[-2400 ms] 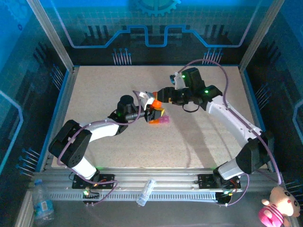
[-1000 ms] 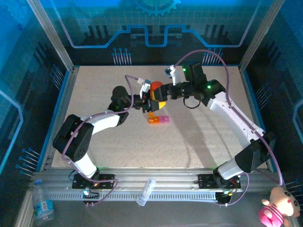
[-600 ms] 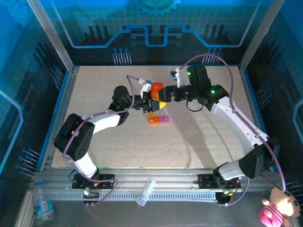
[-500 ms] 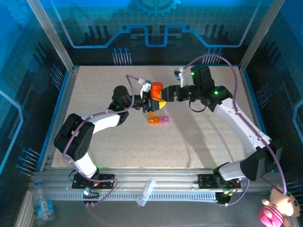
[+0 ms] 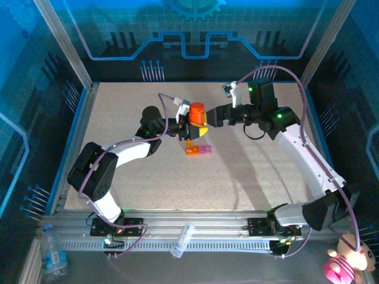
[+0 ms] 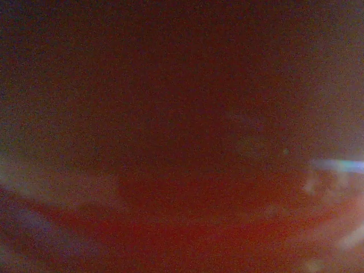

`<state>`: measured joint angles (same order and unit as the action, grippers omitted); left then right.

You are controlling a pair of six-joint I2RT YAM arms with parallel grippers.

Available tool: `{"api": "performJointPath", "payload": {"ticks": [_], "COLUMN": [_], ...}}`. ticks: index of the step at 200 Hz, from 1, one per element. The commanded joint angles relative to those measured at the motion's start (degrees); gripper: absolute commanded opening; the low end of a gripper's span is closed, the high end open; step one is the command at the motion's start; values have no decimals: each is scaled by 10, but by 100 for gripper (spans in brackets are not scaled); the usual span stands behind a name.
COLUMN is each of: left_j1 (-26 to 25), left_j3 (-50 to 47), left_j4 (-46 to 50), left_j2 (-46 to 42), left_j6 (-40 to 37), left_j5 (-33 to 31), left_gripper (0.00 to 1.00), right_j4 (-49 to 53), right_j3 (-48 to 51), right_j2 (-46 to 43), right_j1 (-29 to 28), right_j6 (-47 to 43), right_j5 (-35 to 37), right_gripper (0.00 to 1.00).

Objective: Sort the pills into containers

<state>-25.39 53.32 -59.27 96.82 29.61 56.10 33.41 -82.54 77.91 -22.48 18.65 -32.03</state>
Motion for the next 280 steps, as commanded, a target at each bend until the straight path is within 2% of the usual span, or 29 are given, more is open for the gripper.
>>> {"api": "performJointPath", "payload": {"ticks": [1,36,85,149,198,257,280], "left_j1": [0,-3,-3,-5,-7,-11,-12], "left_j3": [24,34,42,52,56,61,61], "left_j4": [18,71,73,72,72,76,77], "left_j2": [-6,-14,-14,-21,-21,-17,-15], "left_j6": [-35,-69,-66,-59,-56,-58,-57], "left_j5": [23,37,44,47,46,46,45], "left_gripper": [0,0,0,0,0,0,0], "right_j4": [-7,-2,26,-9,-76,-128,-134], "right_j3": [-34,-74,-104,-38,17,33,32], "right_j2": [13,40,73,64,62,66,68], "right_j1": [-4,-4,-4,-4,-9,-25,-26], "right_j6": [-24,-31,-55,-52,-17,14,20], "right_j5": [-34,-60,-92,-103,-111,-97,-98], "right_gripper": [86,85,83,85,84,79,68]}}
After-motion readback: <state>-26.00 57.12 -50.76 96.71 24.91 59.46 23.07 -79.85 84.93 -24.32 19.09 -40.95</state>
